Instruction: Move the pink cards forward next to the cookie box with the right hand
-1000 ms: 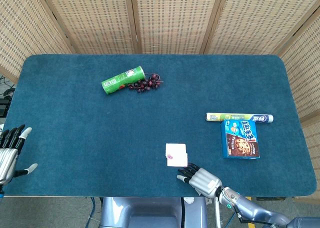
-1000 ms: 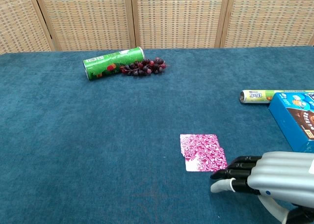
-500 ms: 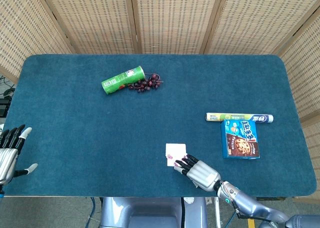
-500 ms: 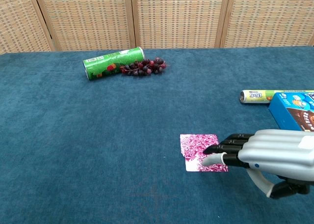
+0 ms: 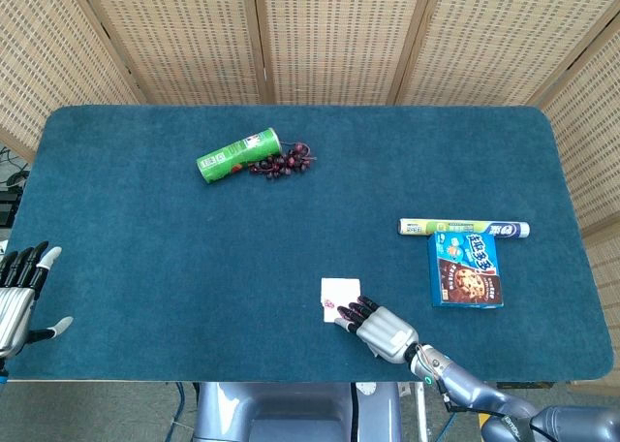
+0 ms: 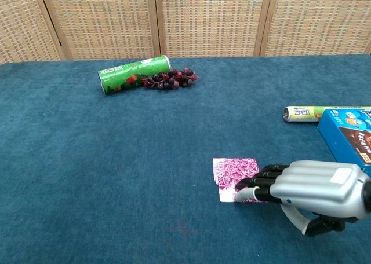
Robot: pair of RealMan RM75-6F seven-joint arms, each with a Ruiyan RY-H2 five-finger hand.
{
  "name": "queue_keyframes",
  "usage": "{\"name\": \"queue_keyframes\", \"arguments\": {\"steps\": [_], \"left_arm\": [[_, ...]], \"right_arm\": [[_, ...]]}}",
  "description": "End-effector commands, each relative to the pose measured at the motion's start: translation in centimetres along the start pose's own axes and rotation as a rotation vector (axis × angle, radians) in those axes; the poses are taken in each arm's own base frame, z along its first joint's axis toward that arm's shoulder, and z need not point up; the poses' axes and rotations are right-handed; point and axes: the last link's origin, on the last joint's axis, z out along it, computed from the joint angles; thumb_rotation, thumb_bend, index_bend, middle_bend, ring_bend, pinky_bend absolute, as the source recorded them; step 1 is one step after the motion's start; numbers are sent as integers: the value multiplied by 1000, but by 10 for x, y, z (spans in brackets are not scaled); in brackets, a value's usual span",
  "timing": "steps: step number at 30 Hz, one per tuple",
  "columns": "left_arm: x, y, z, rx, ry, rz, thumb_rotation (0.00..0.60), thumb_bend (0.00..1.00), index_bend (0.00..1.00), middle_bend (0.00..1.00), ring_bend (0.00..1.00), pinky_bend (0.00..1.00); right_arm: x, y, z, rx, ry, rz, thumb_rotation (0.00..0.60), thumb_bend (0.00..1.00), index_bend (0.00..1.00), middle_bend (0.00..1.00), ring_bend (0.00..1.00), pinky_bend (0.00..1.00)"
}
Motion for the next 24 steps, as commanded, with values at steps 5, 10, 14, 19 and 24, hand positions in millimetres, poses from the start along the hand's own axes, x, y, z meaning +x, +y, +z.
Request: {"name": "queue_keyframes", "arguments": {"steps": [5,10,14,19,24], "left_arm": [[0,0,0,1,1,2,600,2,0,0,0,0],[0,0,0,2,3,2,600,2,0,0,0,0],[0,0,0,2,3,2,600,3,0,0,0,0],[0,0,0,1,3,1,600,3,0,0,0,0],[0,0,0,1,3,2,600,4,0,0,0,0]], "right_arm": [[-7,-11,-11,50,-30,-47,600,1000,60,8,0,0],[-10,-19,-19,88,-42,-74,600,1000,59,8,0,0],[-6,-21,-22,98,-13,-86,600,1000,60,8,0,0],[6,-12,-14,62,64,-68,600,1000,60,8,0,0],[15,5,-2,8,122,-56,600,1000,60,8,0,0]]}}
